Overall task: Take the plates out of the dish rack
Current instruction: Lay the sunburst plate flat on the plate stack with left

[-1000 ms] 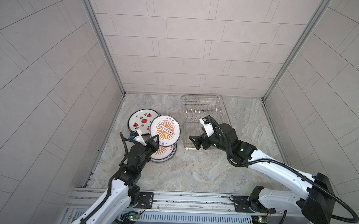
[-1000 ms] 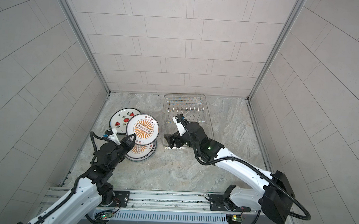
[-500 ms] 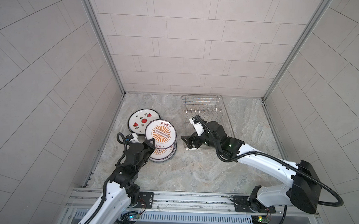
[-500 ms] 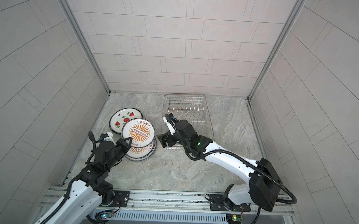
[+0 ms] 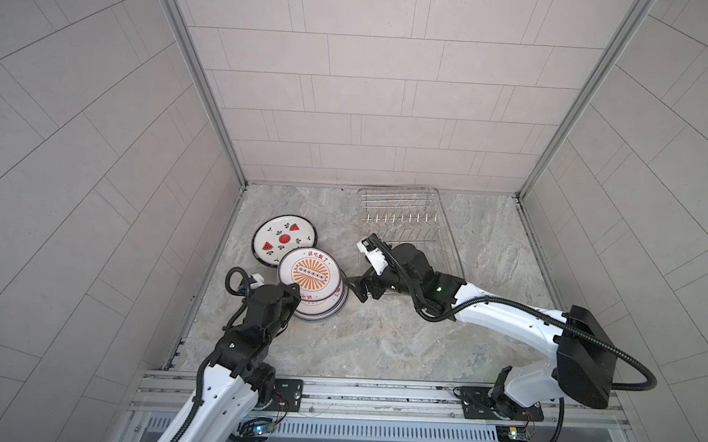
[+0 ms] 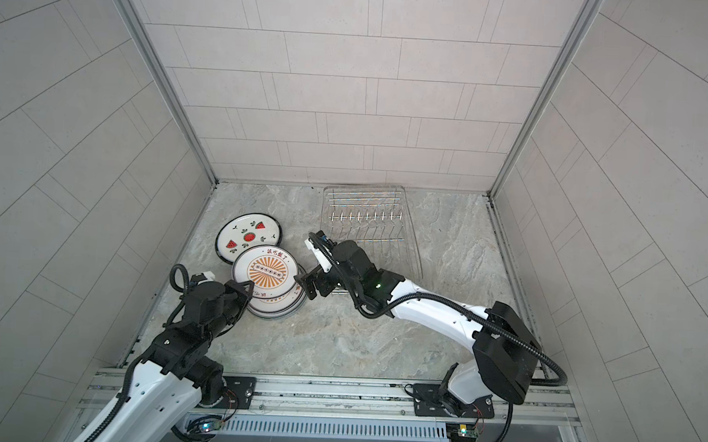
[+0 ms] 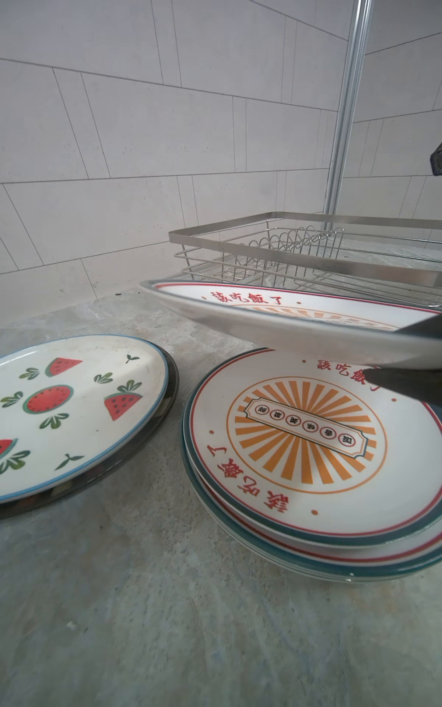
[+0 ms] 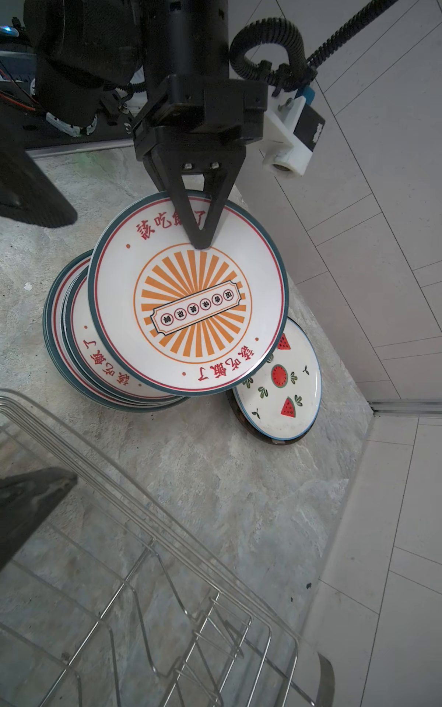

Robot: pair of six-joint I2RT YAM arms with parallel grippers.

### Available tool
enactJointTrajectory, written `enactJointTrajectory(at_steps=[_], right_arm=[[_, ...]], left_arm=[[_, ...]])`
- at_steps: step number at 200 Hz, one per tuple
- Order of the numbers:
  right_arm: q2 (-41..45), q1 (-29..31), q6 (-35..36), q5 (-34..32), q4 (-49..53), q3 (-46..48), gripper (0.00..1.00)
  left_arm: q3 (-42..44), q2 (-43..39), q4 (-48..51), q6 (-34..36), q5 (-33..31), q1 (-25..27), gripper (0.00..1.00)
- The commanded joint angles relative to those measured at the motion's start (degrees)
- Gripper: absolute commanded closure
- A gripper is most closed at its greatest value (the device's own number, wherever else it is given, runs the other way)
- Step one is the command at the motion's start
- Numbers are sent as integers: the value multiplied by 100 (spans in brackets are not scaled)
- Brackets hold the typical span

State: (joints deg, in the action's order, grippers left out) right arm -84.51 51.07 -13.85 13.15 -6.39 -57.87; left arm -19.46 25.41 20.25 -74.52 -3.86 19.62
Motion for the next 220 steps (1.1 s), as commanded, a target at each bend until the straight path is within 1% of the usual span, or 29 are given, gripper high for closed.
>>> enactJointTrajectory(at_steps=[1,26,60,96,127,173,179,220], right_arm=[[-74,61,93,12,-163,-162,2],[21,61,46,-245,-340,14,2],[58,61,31,-186,-304,23,2],[27,70,9,-223,-314,38,2],[140,67,-22,-510,-460,179,3],[137,62,-31,-376,-490,194,3],[121,67,-30,-354,-475,186,2],[84,70,-30,-336,-417,159,3]], left_arm=[[-97,22,35,-298,-49,-20,100],[60,74,-46,-559,86,-25,100],[211,58,-35,-762,61,-26,100],[197,190,25,-768,117,-28,97],[228,319,-21,-774,203,-25,96],[233,482,-135,-800,292,-24,94],[391,506,-190,-809,319,-26,94],[538,573,-223,-958,242,-21,92]])
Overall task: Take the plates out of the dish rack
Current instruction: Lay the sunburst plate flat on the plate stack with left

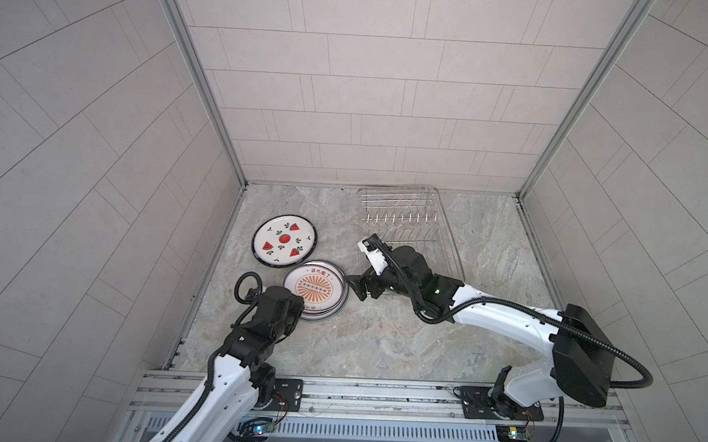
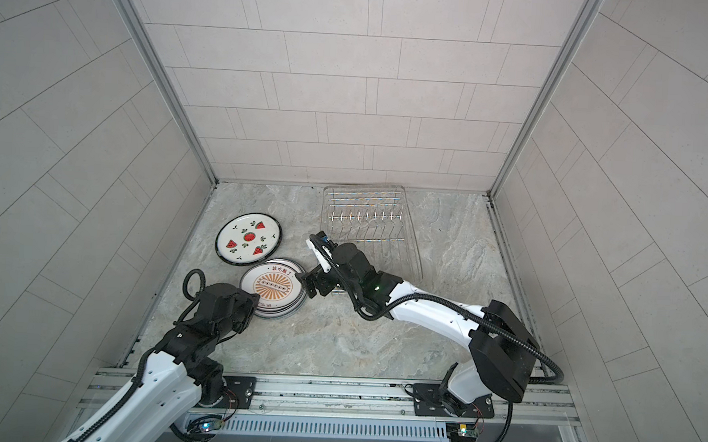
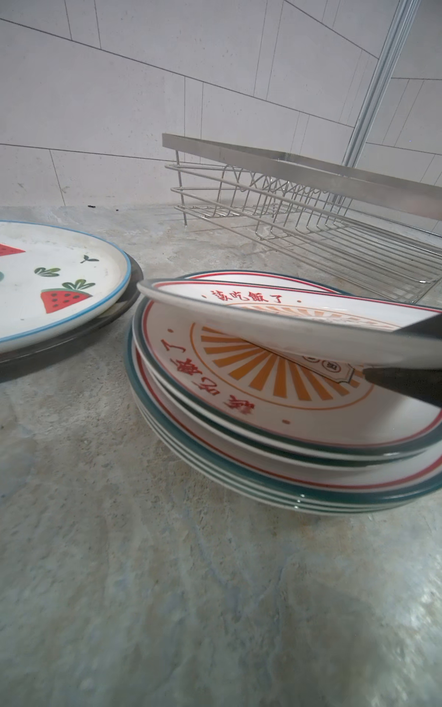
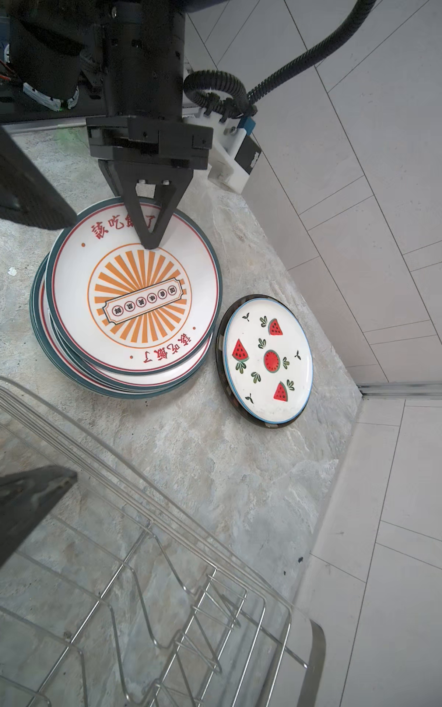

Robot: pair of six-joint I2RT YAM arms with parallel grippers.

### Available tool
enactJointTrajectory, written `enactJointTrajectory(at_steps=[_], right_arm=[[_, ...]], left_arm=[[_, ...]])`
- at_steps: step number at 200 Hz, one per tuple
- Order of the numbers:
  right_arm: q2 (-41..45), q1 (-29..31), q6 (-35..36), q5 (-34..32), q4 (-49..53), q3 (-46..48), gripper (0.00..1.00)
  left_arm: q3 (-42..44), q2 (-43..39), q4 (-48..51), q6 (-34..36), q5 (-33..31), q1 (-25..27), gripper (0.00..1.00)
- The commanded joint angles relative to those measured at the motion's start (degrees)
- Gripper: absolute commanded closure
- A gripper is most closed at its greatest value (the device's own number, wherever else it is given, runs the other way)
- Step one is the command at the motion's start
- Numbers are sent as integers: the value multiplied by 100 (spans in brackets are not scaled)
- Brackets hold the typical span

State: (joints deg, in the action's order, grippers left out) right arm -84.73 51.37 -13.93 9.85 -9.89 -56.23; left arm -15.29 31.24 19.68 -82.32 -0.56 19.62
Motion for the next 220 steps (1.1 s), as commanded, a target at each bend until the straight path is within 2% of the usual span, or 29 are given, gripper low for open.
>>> enactJointTrajectory(at_steps=[1,21,46,74,111,126,181,220], right_arm=[[106,39,-22,-8,-71,-4,3],[71,39,-22,-1,-15,-67,3],[20,39,-17,-12,57,-125,3],[-28,39,-13,-10,64,-142,3],[-61,39,-17,-13,112,-180,3],[-60,39,-13,-18,124,-173,3],[-87,39,-14,-36,232,-233,3],[-105,39,4,-109,268,-254,3]], left_arm=[[122,-12,-175,-183,-82,-20,92],[175,-39,-259,-212,-5,-28,90],[181,10,-279,-205,-59,-28,74],[178,198,-396,-181,-91,-27,68],[70,543,-358,-73,-290,-23,52],[4,629,-246,-49,-429,-20,49],[-64,631,-216,-6,-548,-20,46],[-91,190,99,7,-675,-27,47]])
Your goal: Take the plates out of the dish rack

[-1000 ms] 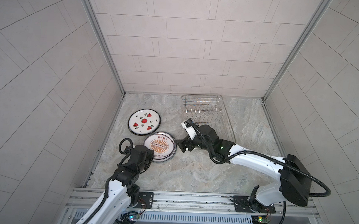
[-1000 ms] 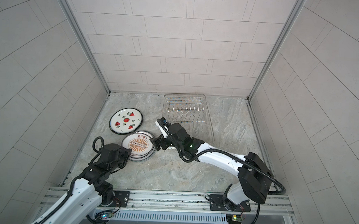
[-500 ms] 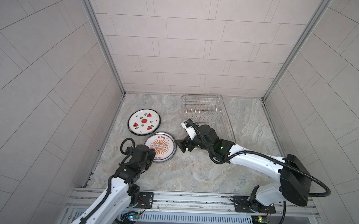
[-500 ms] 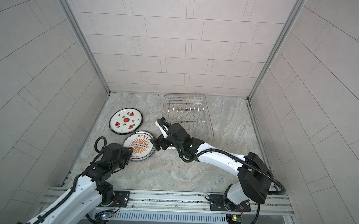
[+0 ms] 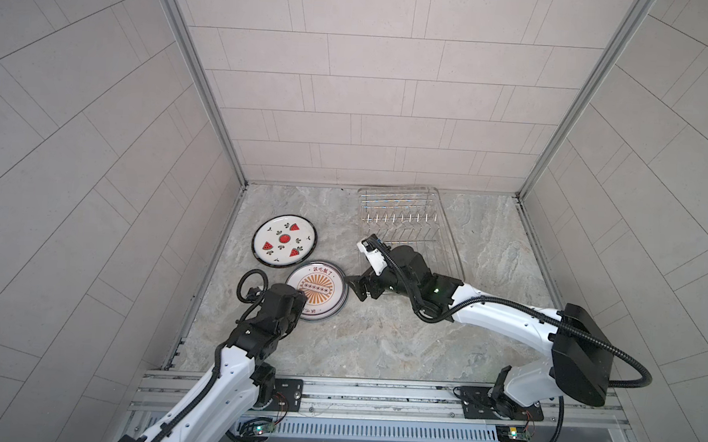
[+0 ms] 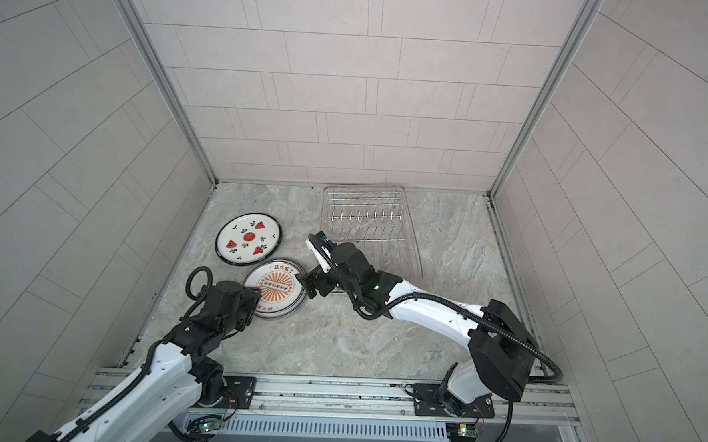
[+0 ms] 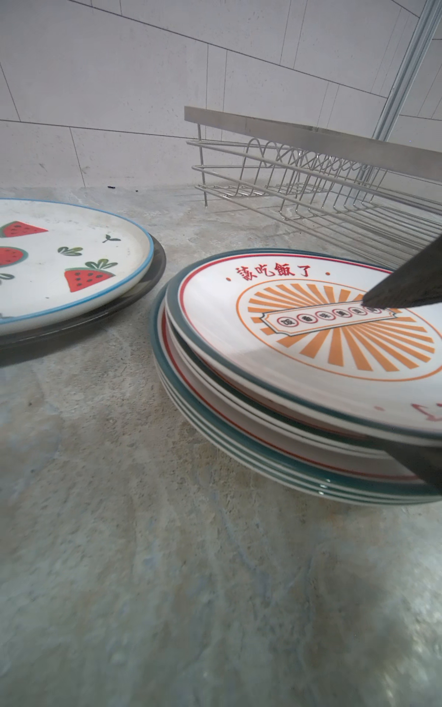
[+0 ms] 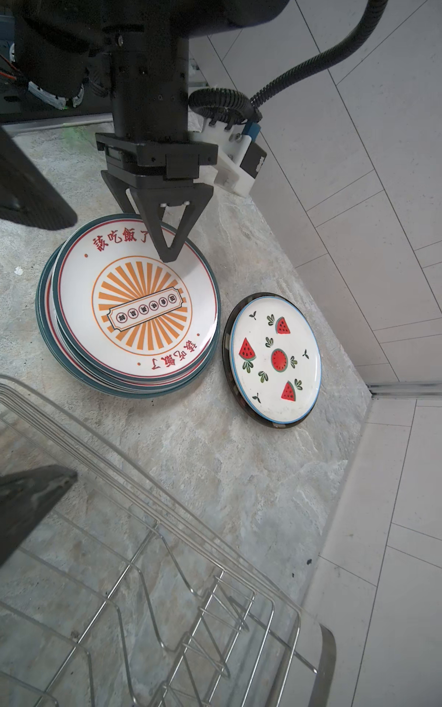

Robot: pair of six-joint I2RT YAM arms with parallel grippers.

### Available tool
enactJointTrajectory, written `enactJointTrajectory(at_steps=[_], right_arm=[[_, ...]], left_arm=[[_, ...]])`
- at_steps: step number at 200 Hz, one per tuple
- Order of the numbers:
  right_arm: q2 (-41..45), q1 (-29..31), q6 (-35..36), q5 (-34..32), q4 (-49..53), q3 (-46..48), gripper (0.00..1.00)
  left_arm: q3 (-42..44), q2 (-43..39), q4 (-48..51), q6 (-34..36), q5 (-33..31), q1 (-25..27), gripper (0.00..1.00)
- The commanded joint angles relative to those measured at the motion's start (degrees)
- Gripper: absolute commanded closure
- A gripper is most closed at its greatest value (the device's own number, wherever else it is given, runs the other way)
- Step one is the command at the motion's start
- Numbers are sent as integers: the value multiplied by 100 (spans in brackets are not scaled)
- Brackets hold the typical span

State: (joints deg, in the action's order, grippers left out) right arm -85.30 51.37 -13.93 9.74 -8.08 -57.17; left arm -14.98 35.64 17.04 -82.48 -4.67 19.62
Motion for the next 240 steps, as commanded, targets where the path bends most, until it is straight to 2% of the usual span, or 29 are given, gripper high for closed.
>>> enactJointTrajectory(at_steps=[1,55,133,159,170,190,203,214,234,240], right_arm=[[-48,39,5,-97,87,-162,3],[-86,39,4,-132,172,-208,3],[225,39,63,-223,236,-68,3],[516,23,101,-556,376,10,2],[711,-16,110,-731,515,38,1],[1100,-167,110,-959,868,47,0],[1406,-319,143,-1161,975,115,0],[1637,-500,99,-1438,1177,116,0],[1999,-1164,-73,-1579,1391,102,0],[2084,-1431,-110,-1580,1405,101,0]], left_arm=[[-120,-258,371,22,-268,-28,47],[-80,-702,739,-163,-469,-26,47],[-109,-725,832,-133,-727,-26,47],[-154,-721,864,135,-1553,-25,47],[-530,-763,1106,389,-1954,-22,47],[-715,-883,1188,685,-2550,-29,45],[-761,-1019,807,1207,-2497,-34,43],[-721,-1125,177,1687,-2001,-36,39],[-508,-1033,-1563,2637,-1089,-26,26],[-480,-911,-2054,2947,-958,-26,17]])
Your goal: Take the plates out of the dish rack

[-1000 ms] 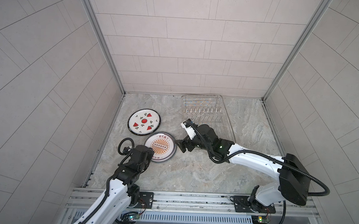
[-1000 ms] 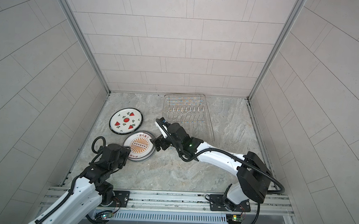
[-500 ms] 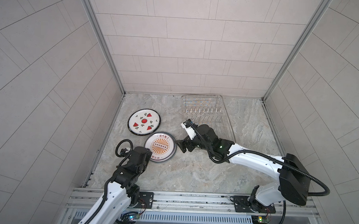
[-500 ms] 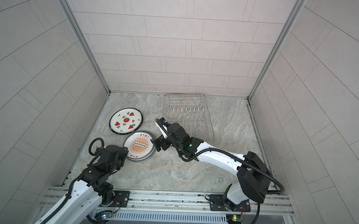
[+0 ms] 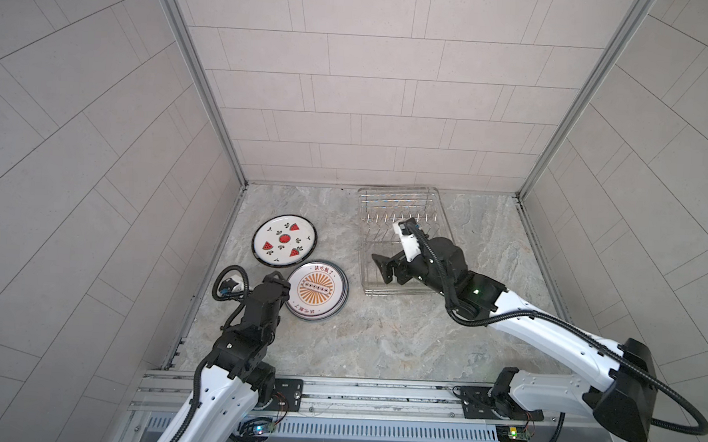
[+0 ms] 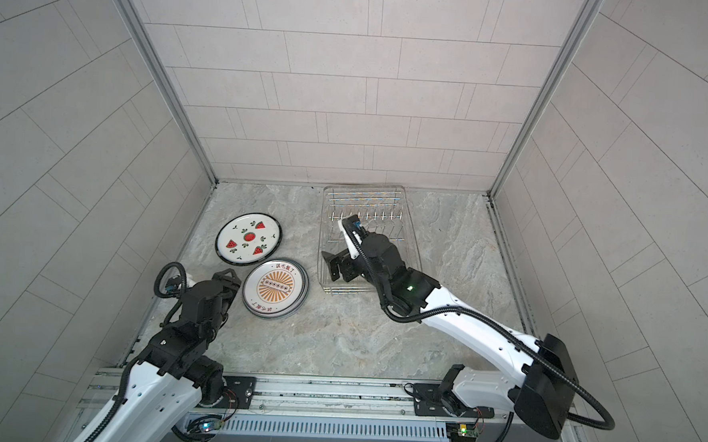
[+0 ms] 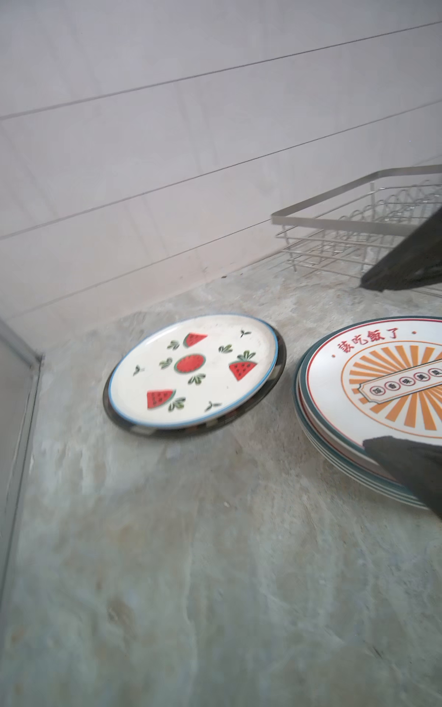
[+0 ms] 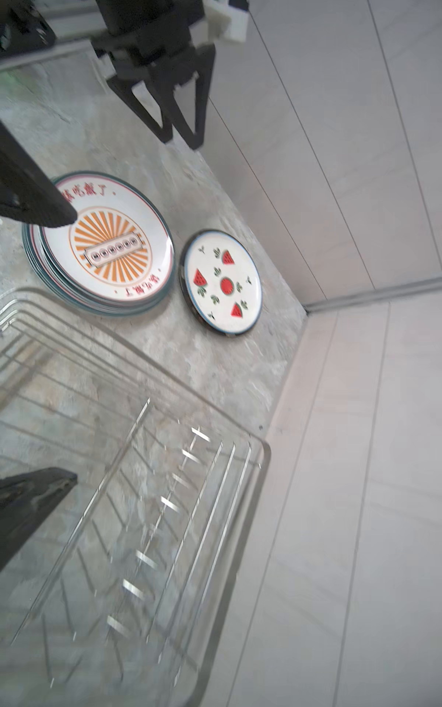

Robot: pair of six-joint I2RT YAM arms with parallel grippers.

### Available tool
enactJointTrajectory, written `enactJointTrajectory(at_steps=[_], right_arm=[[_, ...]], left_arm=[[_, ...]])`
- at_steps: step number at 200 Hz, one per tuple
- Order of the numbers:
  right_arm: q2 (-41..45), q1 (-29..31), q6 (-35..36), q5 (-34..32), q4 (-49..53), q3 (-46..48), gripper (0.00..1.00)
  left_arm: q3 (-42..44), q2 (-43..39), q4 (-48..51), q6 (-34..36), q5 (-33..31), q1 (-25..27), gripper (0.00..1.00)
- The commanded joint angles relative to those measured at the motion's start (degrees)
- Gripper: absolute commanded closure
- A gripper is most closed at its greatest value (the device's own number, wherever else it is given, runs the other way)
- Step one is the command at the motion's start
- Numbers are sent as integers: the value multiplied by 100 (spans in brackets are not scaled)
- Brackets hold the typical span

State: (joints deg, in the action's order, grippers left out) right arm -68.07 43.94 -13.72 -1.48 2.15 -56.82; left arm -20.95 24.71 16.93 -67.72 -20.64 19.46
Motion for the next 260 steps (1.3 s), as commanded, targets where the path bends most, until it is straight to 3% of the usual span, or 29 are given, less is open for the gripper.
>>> enactJointTrajectory(at_steps=[1,16,49,62,76,94,112,129,136,150,171,228,260], right_arm=[[377,-735,-136,-459,382,70,0],[397,-1555,-384,-362,477,18,0],[-474,-3319,-1083,241,1537,-821,0],[-822,-3664,-907,-22,1676,-1057,0],[-962,-3941,-741,-248,1712,-1154,0],[-736,-3985,-419,-1008,1116,-745,1],[-620,-3987,207,-1866,327,-33,0],[-869,-4019,574,-2511,218,207,0],[-961,-4028,733,-2696,193,317,0],[-994,-4026,883,-2961,36,669,0],[-711,-4019,648,-2626,-27,1152,1],[-72,-3933,488,-2300,-2121,2854,1],[-365,-3932,548,-2273,-3049,3191,1]], left_arm=[[117,213,-2105,1507,653,-12,15],[-210,719,-2292,1714,368,-14,0],[-1217,1808,-2570,2909,-205,-23,0],[-1506,2134,-2578,3167,-379,-46,0],[-1446,2400,-3233,3965,-476,-52,0],[-1151,2824,-4299,4941,-917,-88,0],[-1450,3086,-3520,5322,-1305,-307,0],[-1340,3288,-3578,5785,-1889,-473,0],[-1229,3313,-3685,5952,-1875,-594,0],[-1119,3277,-3420,5931,-1217,-1000,0],[-883,3319,-3433,5892,-1242,-1232,0],[-419,3780,-3885,5897,-887,-1513,0],[-68,4600,-5145,5748,-489,-1697,0]])
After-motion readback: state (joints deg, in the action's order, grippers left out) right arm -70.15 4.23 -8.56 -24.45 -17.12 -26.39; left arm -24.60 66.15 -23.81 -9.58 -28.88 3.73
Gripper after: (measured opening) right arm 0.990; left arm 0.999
